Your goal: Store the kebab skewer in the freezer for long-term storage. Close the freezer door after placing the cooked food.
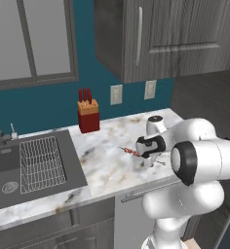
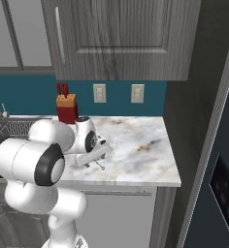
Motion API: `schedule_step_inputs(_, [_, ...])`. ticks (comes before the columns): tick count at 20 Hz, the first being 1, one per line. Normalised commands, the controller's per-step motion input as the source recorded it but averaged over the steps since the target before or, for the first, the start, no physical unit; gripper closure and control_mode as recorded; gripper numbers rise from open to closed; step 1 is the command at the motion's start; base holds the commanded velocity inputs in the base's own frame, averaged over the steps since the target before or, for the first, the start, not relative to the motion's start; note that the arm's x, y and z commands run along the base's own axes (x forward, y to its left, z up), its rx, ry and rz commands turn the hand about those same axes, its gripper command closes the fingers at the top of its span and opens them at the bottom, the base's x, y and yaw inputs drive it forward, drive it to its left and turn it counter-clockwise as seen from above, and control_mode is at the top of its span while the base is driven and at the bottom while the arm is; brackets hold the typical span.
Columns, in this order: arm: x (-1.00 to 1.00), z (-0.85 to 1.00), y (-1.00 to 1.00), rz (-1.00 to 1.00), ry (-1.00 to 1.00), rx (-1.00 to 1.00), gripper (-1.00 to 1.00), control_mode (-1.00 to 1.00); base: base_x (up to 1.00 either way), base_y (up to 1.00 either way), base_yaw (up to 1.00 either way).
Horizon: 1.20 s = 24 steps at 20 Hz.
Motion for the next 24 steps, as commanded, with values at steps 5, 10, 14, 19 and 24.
schedule_step_inputs(5, [0.13,-0.13,0.00,0.02,0.00,0.02,-1.00,-1.00,0.00,0.00,0.00])
schedule_step_inputs(10, [0.04,-0.25,0.00,0.01,0.00,0.01,-1.00,-1.00,0.00,0.00,0.00])
schedule_step_inputs(14, [0.00,-0.31,0.00,0.00,0.00,0.02,-1.00,-1.00,0.00,0.00,0.00])
schedule_step_inputs(19, [0.00,-0.23,0.00,0.00,0.00,0.05,-1.00,-1.00,0.00,0.00,0.00])
schedule_step_inputs(24, [0.00,-0.24,0.00,0.00,0.00,0.06,-1.00,-1.00,0.00,0.00,0.00])
